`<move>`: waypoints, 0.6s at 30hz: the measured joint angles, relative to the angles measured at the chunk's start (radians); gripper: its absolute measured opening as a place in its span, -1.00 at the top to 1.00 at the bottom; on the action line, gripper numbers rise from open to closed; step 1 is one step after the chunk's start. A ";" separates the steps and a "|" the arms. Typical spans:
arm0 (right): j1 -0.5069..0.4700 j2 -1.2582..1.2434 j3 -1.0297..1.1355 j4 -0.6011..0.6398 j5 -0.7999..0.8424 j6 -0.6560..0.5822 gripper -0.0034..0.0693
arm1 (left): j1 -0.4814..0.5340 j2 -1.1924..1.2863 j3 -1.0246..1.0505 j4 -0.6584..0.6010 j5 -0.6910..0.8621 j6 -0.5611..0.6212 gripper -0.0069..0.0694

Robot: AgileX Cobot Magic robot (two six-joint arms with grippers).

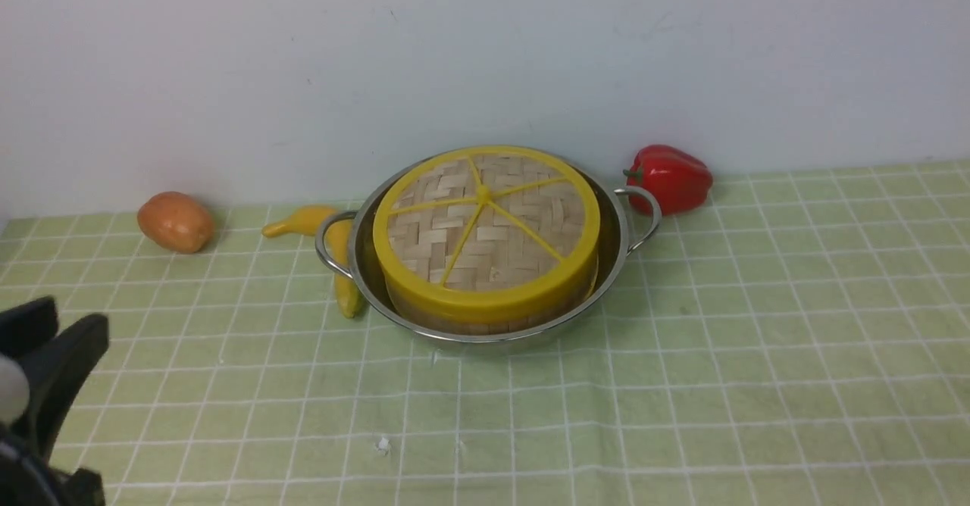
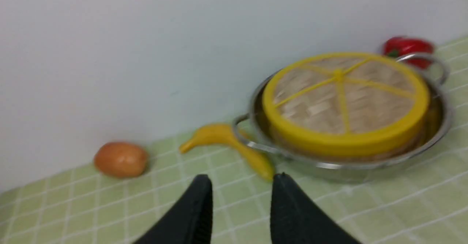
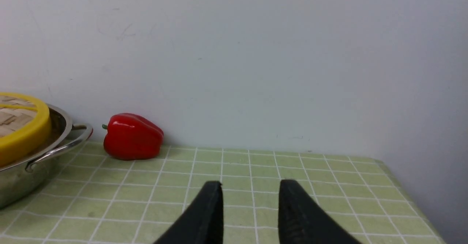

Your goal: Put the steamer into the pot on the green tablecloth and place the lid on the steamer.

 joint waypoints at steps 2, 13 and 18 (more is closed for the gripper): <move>0.000 0.000 0.000 0.000 0.000 0.000 0.25 | 0.053 -0.050 0.082 0.010 -0.015 0.019 0.24; 0.000 0.000 0.000 -0.001 0.000 0.000 0.25 | 0.173 -0.400 0.437 0.026 -0.105 0.040 0.18; 0.000 0.000 0.000 -0.001 0.000 0.000 0.25 | 0.173 -0.403 0.437 0.019 -0.114 0.040 0.18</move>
